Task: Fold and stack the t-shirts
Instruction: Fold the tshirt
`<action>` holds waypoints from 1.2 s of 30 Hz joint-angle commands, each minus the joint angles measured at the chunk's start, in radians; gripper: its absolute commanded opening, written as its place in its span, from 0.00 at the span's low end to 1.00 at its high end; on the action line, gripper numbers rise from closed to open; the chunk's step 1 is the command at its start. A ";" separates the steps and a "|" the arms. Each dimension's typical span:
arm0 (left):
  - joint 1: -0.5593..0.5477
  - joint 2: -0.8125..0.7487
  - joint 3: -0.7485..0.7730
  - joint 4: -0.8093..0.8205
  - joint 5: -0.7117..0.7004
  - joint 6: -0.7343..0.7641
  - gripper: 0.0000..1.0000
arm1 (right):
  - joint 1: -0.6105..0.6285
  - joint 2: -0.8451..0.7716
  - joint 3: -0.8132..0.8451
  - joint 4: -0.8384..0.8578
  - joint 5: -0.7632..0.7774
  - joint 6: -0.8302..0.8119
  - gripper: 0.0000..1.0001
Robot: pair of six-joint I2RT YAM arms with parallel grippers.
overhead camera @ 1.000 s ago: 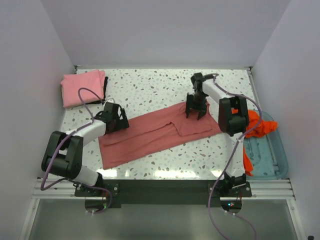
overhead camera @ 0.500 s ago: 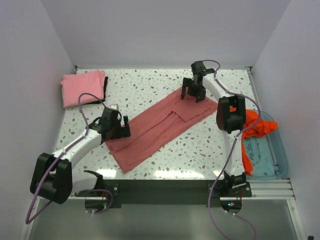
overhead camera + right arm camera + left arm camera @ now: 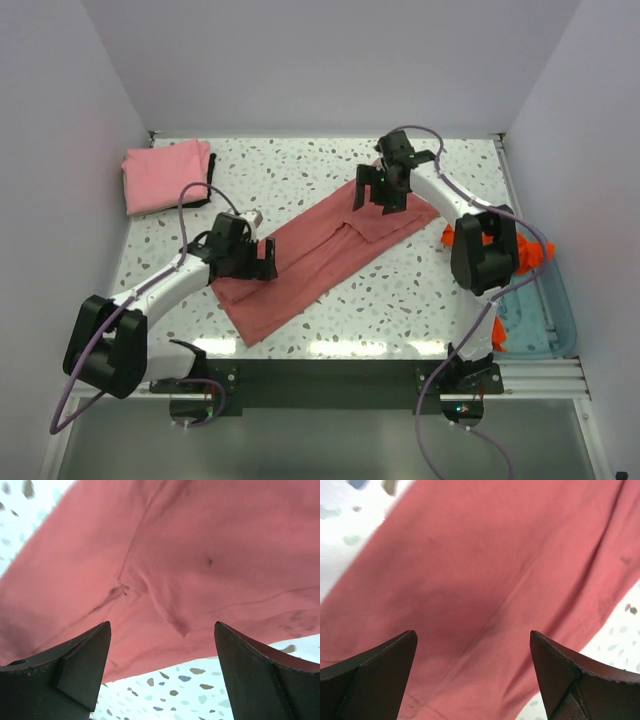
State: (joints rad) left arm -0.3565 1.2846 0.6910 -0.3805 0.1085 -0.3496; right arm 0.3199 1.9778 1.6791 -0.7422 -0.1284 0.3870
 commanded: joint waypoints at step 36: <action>-0.389 0.185 -0.058 0.146 0.223 -0.350 1.00 | -0.008 0.510 0.389 0.030 0.067 0.102 0.88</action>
State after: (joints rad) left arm -0.7017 1.3914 0.6338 -0.1837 0.2630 -0.6182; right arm 0.3141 2.3768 2.0342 -0.7494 -0.0757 0.4633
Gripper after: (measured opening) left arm 0.997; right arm 0.878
